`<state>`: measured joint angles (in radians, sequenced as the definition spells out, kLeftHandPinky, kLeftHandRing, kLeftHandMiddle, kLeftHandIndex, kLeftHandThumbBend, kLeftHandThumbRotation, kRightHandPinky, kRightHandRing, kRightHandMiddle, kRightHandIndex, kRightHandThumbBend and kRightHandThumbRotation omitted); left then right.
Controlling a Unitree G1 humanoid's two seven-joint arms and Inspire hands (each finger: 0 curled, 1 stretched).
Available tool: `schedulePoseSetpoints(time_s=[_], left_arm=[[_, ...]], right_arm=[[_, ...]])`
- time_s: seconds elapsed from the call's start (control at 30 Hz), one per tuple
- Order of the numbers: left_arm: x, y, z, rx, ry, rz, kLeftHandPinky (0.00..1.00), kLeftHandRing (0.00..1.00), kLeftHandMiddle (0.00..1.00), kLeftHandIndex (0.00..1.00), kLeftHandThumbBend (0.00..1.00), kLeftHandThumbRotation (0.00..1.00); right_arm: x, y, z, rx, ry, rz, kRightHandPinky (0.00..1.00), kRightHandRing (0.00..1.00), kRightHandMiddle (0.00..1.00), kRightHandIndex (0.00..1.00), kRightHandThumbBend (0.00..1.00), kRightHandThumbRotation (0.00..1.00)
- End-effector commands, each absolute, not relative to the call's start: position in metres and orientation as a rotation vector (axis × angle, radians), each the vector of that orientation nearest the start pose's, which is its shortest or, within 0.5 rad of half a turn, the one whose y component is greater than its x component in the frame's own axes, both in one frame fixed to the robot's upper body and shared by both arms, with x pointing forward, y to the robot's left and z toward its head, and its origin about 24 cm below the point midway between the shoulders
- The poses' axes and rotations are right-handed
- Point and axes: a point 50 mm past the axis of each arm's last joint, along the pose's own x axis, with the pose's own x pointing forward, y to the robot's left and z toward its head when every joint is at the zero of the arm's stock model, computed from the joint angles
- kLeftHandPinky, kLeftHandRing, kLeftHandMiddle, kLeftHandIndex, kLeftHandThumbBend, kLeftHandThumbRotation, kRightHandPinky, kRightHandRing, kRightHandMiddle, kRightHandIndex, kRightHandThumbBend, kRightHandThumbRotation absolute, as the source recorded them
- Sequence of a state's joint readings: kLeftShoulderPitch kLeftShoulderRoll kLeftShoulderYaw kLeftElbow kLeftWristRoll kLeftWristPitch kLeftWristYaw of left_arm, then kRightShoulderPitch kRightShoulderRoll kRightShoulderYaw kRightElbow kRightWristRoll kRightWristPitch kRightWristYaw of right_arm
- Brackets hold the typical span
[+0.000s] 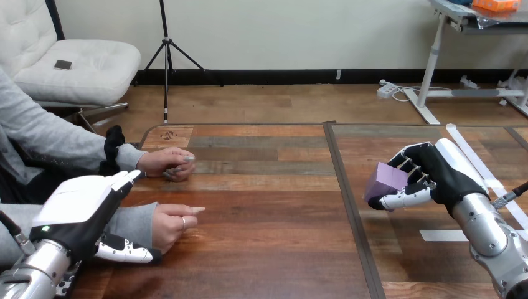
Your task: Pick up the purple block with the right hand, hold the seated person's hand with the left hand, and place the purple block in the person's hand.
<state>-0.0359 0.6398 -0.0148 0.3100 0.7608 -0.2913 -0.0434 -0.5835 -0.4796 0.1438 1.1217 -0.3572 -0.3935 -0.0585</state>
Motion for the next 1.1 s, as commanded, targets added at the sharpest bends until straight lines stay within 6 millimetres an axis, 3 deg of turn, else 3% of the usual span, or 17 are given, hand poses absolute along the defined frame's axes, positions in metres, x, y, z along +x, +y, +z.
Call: schedulePoseSetpoints(time_s=[0.0, 1.07], left_arm=[[0.2660, 0.2755, 0.0559, 1.447, 0.016, -0.213, 0.82, 0.90, 0.92, 0.91, 1.00, 0.41], [0.2722, 0.2770, 0.0490, 1.474, -0.038, -0.206, 0.76, 0.81, 0.84, 0.84, 1.00, 0.18]], right_arm=[[0.3505, -0.2563, 0.0626, -0.847, 0.037, 0.039, 0.38, 0.40, 0.44, 0.46, 0.84, 0.00], [0.3514, -0.2572, 0.0649, -0.854, 0.037, 0.033, 0.38, 0.42, 0.45, 0.47, 0.83, 0.00]])
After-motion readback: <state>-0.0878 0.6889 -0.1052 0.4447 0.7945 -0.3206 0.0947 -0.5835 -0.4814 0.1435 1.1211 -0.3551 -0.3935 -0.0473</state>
